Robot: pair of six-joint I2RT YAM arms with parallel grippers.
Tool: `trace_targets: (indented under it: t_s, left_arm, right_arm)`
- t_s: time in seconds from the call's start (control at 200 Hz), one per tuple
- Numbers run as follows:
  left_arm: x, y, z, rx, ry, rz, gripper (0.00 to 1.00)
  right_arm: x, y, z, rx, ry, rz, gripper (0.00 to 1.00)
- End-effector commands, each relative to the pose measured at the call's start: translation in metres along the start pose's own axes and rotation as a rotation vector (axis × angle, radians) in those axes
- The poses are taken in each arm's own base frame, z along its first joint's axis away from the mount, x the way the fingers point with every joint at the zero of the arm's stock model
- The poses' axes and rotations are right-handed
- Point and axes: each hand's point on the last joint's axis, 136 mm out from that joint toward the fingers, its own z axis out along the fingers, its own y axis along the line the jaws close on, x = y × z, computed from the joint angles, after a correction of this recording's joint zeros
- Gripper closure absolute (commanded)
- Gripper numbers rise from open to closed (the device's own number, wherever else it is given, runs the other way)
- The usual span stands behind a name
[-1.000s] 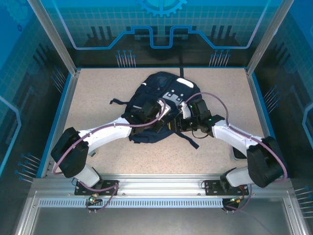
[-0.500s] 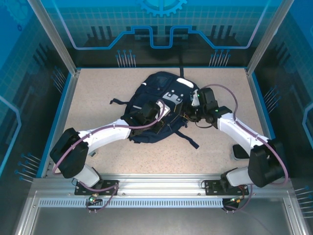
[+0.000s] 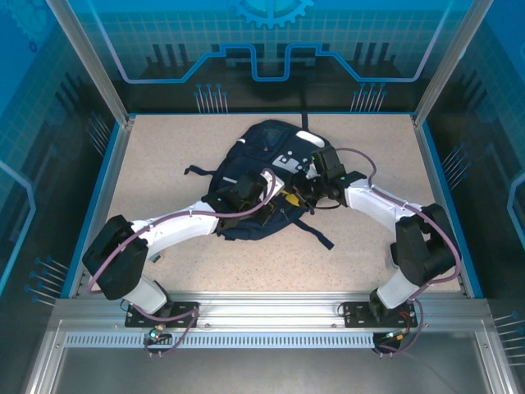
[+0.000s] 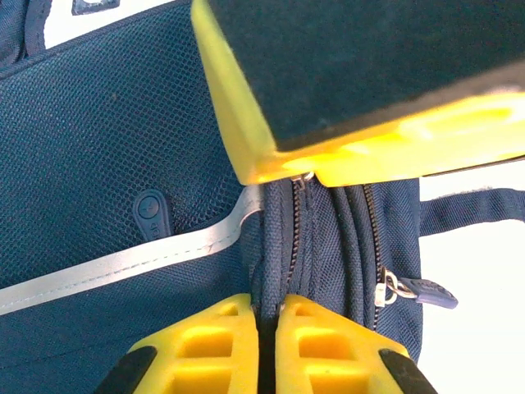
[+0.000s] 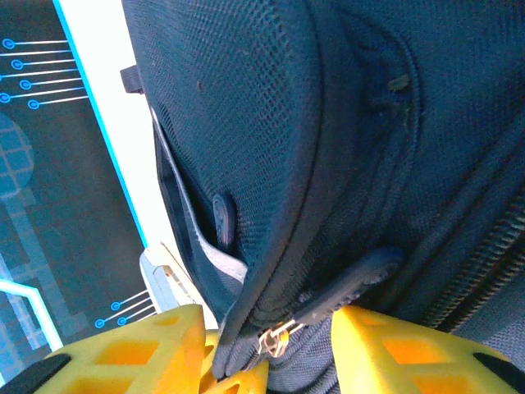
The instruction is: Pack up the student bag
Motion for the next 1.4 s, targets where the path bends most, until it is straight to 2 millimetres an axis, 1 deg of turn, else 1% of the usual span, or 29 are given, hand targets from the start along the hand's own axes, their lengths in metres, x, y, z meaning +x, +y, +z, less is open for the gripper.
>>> trace_targets:
  t_s: [0.0,0.08,0.18,0.25,0.315,0.365,0.42,0.47,0.555,0.655,0.75,0.88,0.95,1.05,1.226,1.311,1.391]
  left_arm:
    - [-0.026,-0.002,-0.018,0.035,-0.113,-0.050,0.90]
    - [-0.025,-0.005,-0.021,0.051,-0.110,-0.056,0.87]
    - [-0.022,-0.007,-0.026,0.066,-0.105,-0.089,0.79]
    - [-0.019,-0.007,-0.031,0.067,-0.092,-0.130,0.65]
    - [-0.013,-0.003,-0.037,0.051,-0.065,-0.194,0.51]
    - [-0.008,0.001,-0.042,0.025,-0.039,-0.271,0.43]
    - [-0.002,0.003,-0.047,0.011,-0.005,-0.370,0.39]
    - [0.004,0.000,-0.050,0.015,0.020,-0.454,0.38]
    - [0.013,-0.011,-0.051,0.037,0.049,-0.582,0.38]
    - [0.023,-0.024,-0.045,0.056,0.089,-0.697,0.41]
    - [0.026,-0.027,-0.036,0.047,0.097,-0.802,0.46]
    - [0.030,-0.027,-0.018,0.041,0.089,-0.925,0.57]
    - [0.029,-0.030,-0.008,0.053,0.083,-0.954,0.63]
    - [0.028,-0.030,0.002,0.060,0.069,-0.965,0.69]
    - [0.019,-0.029,0.006,0.068,0.025,-0.965,0.69]
    - [0.022,-0.028,0.011,0.059,0.035,-0.980,0.70]
    - [0.028,-0.024,0.014,0.022,0.047,-1.004,0.75]
  right_arm:
    - [0.004,0.008,0.006,-0.003,0.037,0.042,0.55]
    - [0.003,0.010,0.011,0.007,0.041,0.043,0.58]
    - [0.000,0.014,0.017,0.005,0.041,0.033,0.75]
    - [-0.003,0.019,0.019,-0.003,0.033,0.016,0.86]
    - [-0.007,0.024,0.020,-0.017,0.019,-0.004,0.92]
    - [-0.008,0.029,0.020,-0.031,0.010,-0.023,0.94]
    - [-0.008,0.032,0.020,-0.039,0.008,-0.040,0.95]
    - [-0.007,0.035,0.021,-0.050,0.009,-0.053,0.96]
    - [-0.006,0.039,0.022,-0.066,0.013,-0.067,0.97]
    - [-0.003,0.041,0.022,-0.078,0.018,-0.080,0.97]
    - [-0.003,0.041,0.021,-0.080,0.017,-0.084,0.97]
    - [-0.002,0.041,0.021,-0.083,0.018,-0.085,0.97]
    - [-0.002,0.042,0.020,-0.086,0.019,-0.087,0.98]
    - [-0.001,0.042,0.020,-0.089,0.021,-0.087,0.98]
    - [-0.001,0.042,0.019,-0.089,0.020,-0.088,0.99]
    - [-0.002,0.042,0.019,-0.091,0.021,-0.087,0.99]
    - [-0.001,0.042,0.020,-0.090,0.023,-0.086,0.99]
